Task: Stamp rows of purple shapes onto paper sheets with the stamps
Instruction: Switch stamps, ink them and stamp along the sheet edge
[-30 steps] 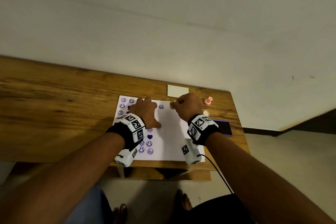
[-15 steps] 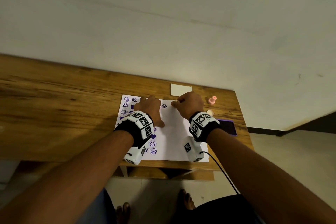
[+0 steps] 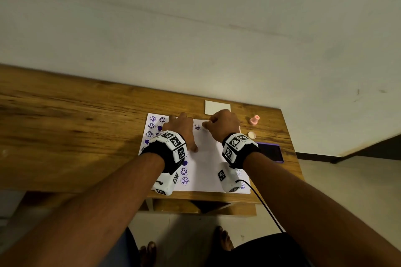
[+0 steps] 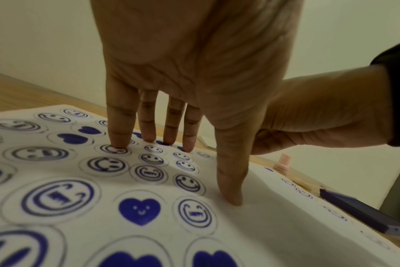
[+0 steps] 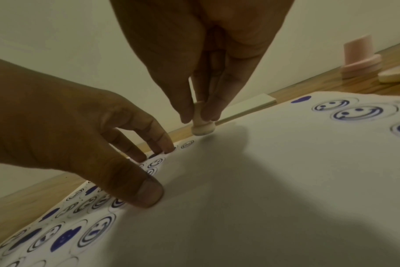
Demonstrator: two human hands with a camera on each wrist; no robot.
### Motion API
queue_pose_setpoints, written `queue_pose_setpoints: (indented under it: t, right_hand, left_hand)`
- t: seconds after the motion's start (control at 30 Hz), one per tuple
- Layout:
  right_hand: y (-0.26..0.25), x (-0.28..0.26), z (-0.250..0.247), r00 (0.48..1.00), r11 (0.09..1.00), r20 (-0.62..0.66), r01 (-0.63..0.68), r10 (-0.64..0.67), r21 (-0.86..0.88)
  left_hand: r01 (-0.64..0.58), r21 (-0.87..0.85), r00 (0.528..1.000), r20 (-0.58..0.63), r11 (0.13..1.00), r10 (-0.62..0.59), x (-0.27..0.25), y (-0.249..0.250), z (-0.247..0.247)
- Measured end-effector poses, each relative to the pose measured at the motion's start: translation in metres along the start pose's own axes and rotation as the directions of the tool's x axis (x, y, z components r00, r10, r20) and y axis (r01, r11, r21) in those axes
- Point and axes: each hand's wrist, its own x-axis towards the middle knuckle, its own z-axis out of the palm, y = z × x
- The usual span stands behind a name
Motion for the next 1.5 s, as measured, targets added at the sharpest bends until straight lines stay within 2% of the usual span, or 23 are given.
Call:
queue_pose_setpoints:
  t: [0.5, 0.67, 0.93, 1.2, 1.37, 1.5]
  right_hand:
    - [0.001, 0.007, 0.01, 1.0, 0.999, 0.005, -0.027, 0.027, -0.023]
    - [-0.009, 0.015, 0.006, 0.999, 0.996, 0.038, -0.016, 0.019, -0.089]
    - [-0.007, 0.024, 0.008, 0.995, 0.996, 0.074, -0.063, 0.068, -0.068]
    - [-0.008, 0.013, 0.011, 0.999, 0.998, -0.006, -0.05, 0.05, -0.041]
    - [-0.01, 0.002, 0.006, 0.997, 0.993, -0.003, -0.082, 0.083, 0.082]
    - [0.007, -0.006, -0.007, 0.975, 0.925, -0.079, -0.172, 0.209, 0.338]
  left_hand:
    - [0.003, 0.008, 1.0, 0.017, 1.0, -0.003, 0.004, 0.0, 0.001]
    - [0.006, 0.007, 1.0, 0.012, 1.0, -0.006, 0.006, 0.0, 0.0]
    - [0.0, 0.019, 1.0, 0.001, 1.0, 0.0, 0.007, 0.0, 0.004]
    - [0.005, 0.015, 1.0, -0.007, 1.0, -0.005, 0.004, 0.003, 0.003]
    - [0.017, 0.017, 1.0, -0.015, 1.0, -0.017, -0.002, 0.005, 0.005]
    - [0.01, 0.032, 1.0, -0.015, 0.999, -0.01, -0.001, 0.006, 0.005]
